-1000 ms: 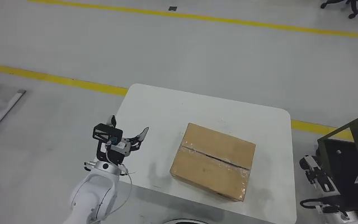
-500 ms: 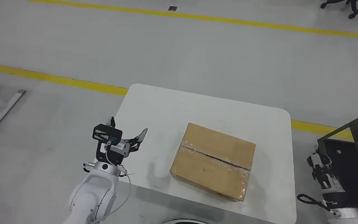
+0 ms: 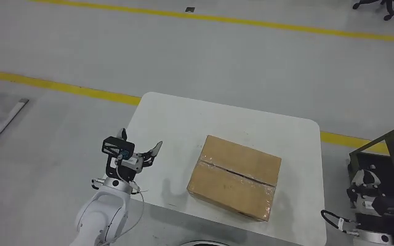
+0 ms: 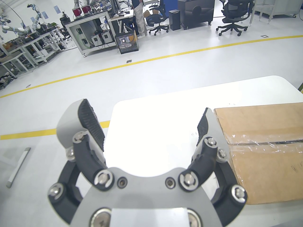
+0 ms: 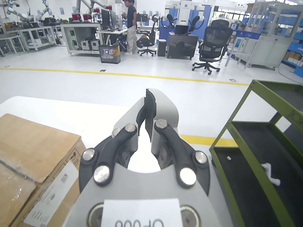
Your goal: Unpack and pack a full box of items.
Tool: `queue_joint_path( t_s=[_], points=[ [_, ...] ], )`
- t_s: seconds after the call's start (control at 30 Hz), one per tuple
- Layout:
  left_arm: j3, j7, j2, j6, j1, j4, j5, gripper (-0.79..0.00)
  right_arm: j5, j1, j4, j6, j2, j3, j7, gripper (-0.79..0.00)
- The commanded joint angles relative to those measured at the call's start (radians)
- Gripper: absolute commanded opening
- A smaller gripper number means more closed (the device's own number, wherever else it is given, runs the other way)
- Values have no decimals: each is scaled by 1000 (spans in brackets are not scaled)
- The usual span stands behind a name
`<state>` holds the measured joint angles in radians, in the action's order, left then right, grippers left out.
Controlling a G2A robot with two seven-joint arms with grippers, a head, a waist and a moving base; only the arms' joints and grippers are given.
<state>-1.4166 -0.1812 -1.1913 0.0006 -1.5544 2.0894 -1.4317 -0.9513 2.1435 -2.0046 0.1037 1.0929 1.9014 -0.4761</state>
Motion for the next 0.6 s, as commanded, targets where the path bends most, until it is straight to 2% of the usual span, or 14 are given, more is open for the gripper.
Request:
queue_joint_path(
  t_s=[0.0, 0.17, 0.27, 0.37, 0.57],
  points=[
    [0, 0, 0, 0, 0, 0, 0, 0, 0, 0, 0, 0, 0, 0, 0, -732],
    [0, 0, 0, 0, 0, 0, 0, -1, 1, 0, 0, 0, 0, 0, -1, -402],
    [0, 0, 0, 0, 0, 0, 0, 0, 1, 0, 0, 0, 0, 0, -1, -236],
    [0, 0, 0, 0, 0, 0, 0, -1, 1, 0, 0, 0, 0, 0, -1, -164],
    [0, 0, 0, 0, 0, 0, 0, 0, 1, 0, 0, 0, 0, 0, -1, -154]
  ],
)
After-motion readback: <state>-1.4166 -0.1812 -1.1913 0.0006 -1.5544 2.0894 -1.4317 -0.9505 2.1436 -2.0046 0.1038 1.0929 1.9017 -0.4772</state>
